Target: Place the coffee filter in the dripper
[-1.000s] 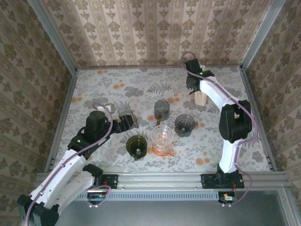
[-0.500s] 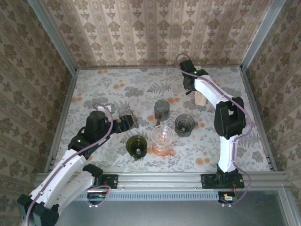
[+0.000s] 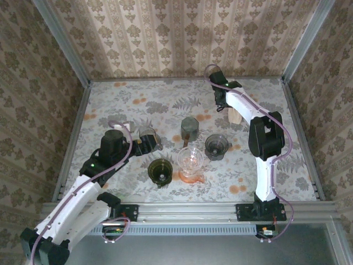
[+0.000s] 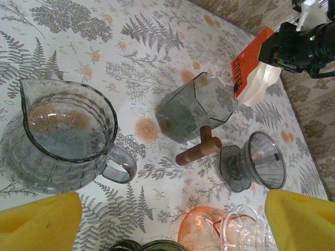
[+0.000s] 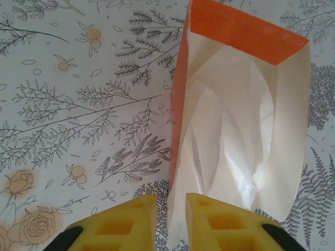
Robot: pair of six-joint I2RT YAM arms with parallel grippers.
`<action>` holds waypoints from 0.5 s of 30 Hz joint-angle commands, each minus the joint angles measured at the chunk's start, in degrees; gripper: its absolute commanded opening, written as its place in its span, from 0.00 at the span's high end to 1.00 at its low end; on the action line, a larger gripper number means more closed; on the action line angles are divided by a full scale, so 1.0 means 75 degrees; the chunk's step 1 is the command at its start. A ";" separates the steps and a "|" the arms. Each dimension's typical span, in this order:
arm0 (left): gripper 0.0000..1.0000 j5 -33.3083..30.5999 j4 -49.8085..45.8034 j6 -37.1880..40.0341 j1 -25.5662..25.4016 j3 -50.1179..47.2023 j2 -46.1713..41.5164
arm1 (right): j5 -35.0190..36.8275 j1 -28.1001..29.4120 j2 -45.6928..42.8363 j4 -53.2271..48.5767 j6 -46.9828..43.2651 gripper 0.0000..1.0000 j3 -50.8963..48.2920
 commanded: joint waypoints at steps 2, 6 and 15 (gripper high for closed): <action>0.08 0.0067 0.0030 0.0180 0.0095 -0.0061 -0.0133 | 0.0333 0.0031 0.0122 -0.0316 0.0017 0.82 0.0300; 0.08 0.0078 0.0038 0.0178 0.0095 -0.0050 -0.0135 | 0.0392 0.0031 0.0082 -0.0296 -0.0013 0.85 0.0288; 0.08 0.0112 0.0037 0.0156 0.0107 -0.0073 -0.0144 | 0.0500 0.0030 0.0010 -0.0338 -0.0148 1.00 0.0288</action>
